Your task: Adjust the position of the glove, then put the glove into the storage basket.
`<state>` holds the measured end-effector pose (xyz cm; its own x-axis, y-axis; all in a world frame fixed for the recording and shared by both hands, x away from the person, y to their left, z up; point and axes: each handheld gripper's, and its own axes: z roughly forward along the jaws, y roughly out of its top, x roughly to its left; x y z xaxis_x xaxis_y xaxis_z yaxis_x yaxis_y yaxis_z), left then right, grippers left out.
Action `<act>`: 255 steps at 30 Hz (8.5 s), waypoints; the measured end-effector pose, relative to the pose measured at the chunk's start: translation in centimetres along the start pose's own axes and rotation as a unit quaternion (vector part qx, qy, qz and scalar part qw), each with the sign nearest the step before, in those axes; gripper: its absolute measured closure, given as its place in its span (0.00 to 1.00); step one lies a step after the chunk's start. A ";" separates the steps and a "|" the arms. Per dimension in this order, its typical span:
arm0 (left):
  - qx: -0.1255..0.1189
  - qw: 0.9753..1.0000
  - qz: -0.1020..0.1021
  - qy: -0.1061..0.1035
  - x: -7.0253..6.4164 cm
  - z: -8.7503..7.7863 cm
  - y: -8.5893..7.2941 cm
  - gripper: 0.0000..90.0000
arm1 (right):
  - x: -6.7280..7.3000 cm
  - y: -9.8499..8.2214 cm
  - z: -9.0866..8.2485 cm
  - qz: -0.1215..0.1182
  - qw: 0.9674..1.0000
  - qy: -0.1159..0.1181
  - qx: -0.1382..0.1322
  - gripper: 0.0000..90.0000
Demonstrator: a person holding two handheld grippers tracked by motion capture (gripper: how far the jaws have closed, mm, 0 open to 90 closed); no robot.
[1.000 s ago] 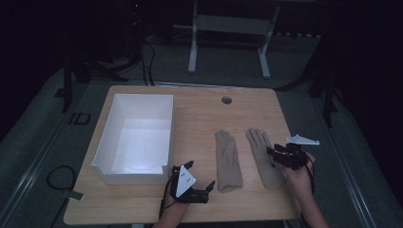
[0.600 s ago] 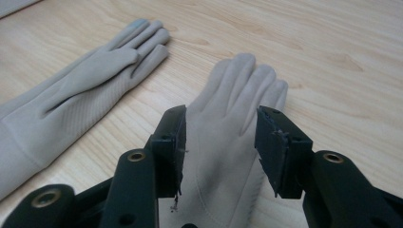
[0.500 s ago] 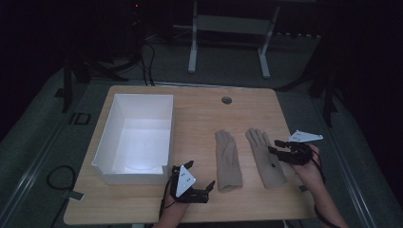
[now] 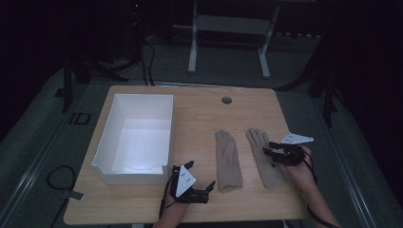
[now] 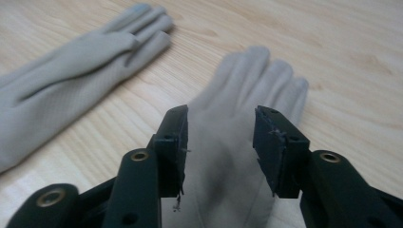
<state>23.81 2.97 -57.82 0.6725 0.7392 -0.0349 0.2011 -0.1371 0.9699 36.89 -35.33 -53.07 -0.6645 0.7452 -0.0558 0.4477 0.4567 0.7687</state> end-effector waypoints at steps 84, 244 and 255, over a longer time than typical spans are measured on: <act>0.003 1.000 0.003 0.001 0.0 0.0 0.0 0.01 | 12.5 4.8 7.0 0.152 0.988 -0.020 0.021 0.89; 0.201 0.956 0.115 -0.179 1.6 2.1 13.1 0.94 | 5.9 16.7 4.2 0.149 0.975 0.160 -0.043 0.85; 0.199 0.956 0.105 -0.187 2.7 0.5 14.9 0.94 | 6.4 18.1 4.0 0.154 0.970 0.177 -0.054 0.84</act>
<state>28.98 2.58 -43.58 0.9201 0.3916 -0.0056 0.2395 -0.5513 0.7992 43.17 -20.34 -42.07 -0.6814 0.6157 0.3957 0.6052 0.1699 0.7777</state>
